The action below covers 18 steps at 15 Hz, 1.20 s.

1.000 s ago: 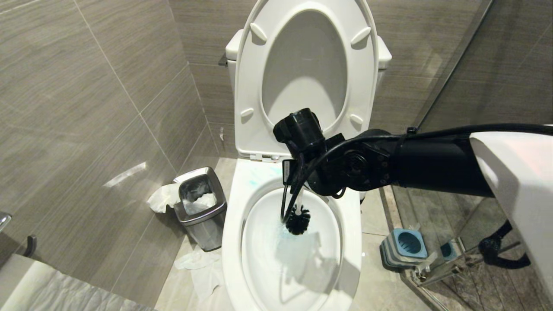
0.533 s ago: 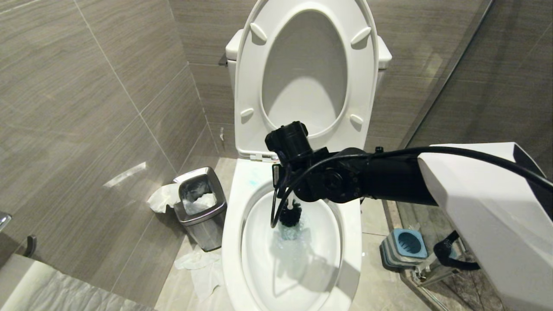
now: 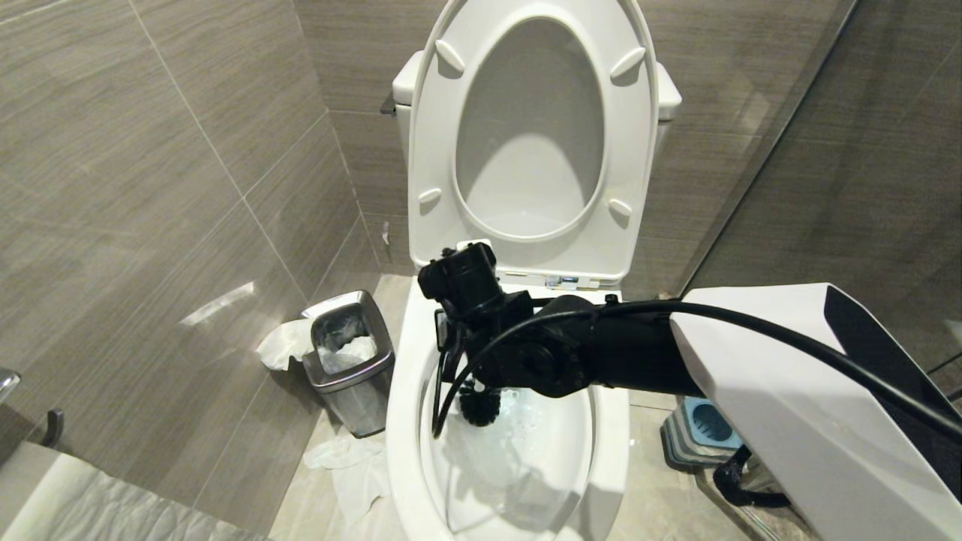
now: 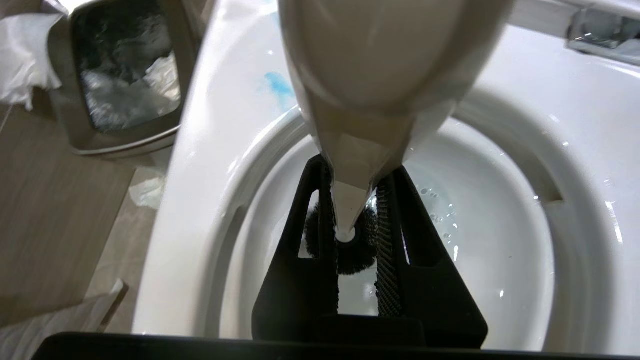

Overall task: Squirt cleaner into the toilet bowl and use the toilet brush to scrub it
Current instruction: Scrub the toilet bowl

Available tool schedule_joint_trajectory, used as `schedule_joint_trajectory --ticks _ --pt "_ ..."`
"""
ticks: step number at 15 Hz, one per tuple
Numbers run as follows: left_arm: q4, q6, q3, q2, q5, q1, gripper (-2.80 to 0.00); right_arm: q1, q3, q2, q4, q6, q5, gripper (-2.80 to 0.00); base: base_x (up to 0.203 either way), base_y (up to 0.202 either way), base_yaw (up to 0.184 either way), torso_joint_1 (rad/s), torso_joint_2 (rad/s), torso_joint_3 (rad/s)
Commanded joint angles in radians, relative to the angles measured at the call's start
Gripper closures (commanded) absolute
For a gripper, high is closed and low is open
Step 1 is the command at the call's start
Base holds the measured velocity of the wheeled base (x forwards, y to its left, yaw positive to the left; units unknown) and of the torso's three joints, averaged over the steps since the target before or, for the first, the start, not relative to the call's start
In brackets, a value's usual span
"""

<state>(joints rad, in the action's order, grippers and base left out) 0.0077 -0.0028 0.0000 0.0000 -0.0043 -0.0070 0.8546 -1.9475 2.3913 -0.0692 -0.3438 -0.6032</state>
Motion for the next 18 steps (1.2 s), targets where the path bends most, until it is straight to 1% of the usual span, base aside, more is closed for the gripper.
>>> schedule_joint_trajectory --ticks 1,3,6,7,9,11,13,15,18 --pt "0.000 0.000 0.002 0.000 0.000 0.001 0.00 0.034 0.058 -0.038 0.000 -0.003 -0.005 0.00 0.000 0.000 0.000 0.000 0.00 0.000" --pt "0.000 0.000 0.001 0.000 0.000 -0.001 0.00 0.053 0.174 -0.097 0.005 -0.008 -0.019 0.00 0.000 0.000 0.000 0.000 0.00 0.000" --pt "0.000 0.000 0.001 0.000 0.000 0.000 0.00 0.059 0.371 -0.190 0.046 -0.027 -0.048 0.00 0.000 0.000 0.000 0.000 0.00 0.000" --pt "0.000 0.000 0.000 0.000 0.000 0.001 0.00 0.051 0.426 -0.214 0.056 -0.035 -0.066 0.00 0.000 0.000 0.000 0.000 0.00 0.000" --pt "0.000 0.000 0.000 0.002 0.000 0.001 0.00 -0.003 0.456 -0.239 0.064 -0.061 -0.091 0.00 0.000 0.000 0.000 0.000 0.00 0.000" --pt "0.000 0.000 0.000 0.002 0.000 0.000 0.00 -0.045 0.420 -0.236 0.065 -0.061 -0.093 0.00 0.000 0.000 0.000 0.000 0.00 0.000" --pt "0.000 0.000 0.002 0.000 0.000 0.001 0.00 -0.077 0.344 -0.210 0.064 -0.054 -0.093 0.00 0.000 0.000 0.000 0.000 0.00 0.000" --pt "0.000 0.000 0.000 0.000 0.000 0.001 0.00 -0.091 0.259 -0.165 0.064 -0.048 -0.090 0.00 0.000 0.000 0.000 0.000 0.00 0.000" --pt "0.000 0.000 0.001 0.001 0.000 0.001 0.00 -0.092 0.083 -0.066 0.063 -0.041 -0.075 0.00 0.000 0.000 0.000 0.000 0.00 0.000"
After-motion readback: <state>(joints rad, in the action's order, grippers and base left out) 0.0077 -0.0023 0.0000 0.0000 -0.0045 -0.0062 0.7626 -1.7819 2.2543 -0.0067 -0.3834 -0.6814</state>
